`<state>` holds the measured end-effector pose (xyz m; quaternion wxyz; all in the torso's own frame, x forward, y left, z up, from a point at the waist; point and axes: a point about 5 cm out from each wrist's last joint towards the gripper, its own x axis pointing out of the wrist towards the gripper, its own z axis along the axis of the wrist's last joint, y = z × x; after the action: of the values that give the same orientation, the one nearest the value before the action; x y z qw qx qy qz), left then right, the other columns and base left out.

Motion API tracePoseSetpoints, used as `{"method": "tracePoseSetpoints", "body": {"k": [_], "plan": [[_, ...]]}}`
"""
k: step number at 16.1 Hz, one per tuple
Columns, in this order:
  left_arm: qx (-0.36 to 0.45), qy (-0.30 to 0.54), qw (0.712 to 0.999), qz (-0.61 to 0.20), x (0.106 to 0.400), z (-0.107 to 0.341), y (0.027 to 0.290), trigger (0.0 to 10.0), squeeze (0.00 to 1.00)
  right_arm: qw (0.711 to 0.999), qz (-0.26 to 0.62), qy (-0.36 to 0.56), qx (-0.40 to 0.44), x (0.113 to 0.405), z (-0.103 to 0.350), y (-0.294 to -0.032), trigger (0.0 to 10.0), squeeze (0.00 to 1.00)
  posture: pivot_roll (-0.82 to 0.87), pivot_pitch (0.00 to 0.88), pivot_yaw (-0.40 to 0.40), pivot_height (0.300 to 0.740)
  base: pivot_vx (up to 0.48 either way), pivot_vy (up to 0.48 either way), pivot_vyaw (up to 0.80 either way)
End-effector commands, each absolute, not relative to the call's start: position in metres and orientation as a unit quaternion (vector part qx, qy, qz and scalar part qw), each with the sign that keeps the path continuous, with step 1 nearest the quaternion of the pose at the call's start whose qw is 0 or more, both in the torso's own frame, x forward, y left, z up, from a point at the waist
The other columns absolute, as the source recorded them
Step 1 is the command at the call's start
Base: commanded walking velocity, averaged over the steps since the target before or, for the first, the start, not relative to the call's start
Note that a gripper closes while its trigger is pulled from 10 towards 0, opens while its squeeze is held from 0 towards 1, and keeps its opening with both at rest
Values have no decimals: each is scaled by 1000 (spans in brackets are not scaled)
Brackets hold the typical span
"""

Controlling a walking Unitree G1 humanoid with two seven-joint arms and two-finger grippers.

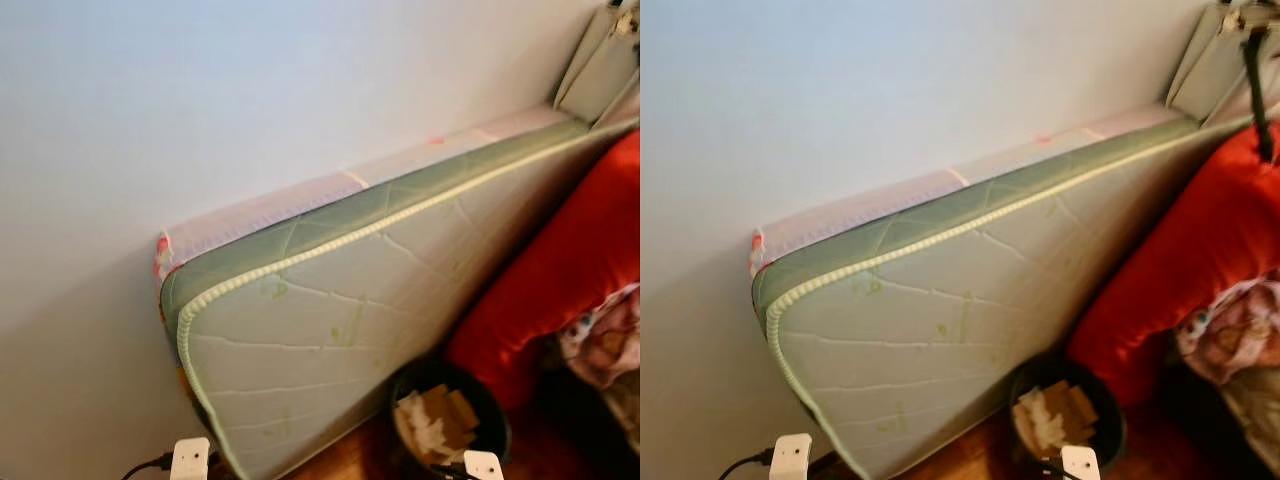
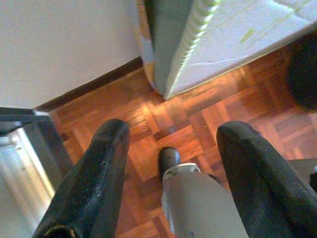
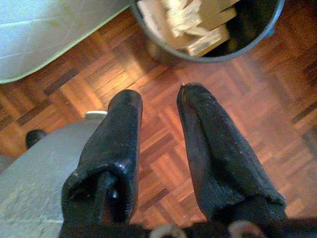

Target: Clean up the room

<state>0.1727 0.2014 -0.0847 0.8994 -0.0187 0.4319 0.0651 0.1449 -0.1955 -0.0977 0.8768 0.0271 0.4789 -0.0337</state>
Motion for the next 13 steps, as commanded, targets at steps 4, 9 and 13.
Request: {"method": "tracePoseSetpoints", "body": {"k": [4, 9, 13], "plan": [[5, 407, 911, 59, 225, -55, 222, 10000, 0, 902, -95, 414, 83, 225, -59, -205, 10000, 0, 92, 0, -109, 740, 0, -305, 0], [4, 407, 911, 60, 225, -55, 222, 10000, 0, 902, -94, 415, 80, 225, -59, -206, 10000, 0, 93, 0, -111, 740, 0, -480, -771], [5, 406, 912, 59, 225, -55, 222, 10000, 0, 905, -95, 407, 84, 226, -58, -206, 10000, 0, 93, 0, -112, 740, 0, -480, -188]]}}
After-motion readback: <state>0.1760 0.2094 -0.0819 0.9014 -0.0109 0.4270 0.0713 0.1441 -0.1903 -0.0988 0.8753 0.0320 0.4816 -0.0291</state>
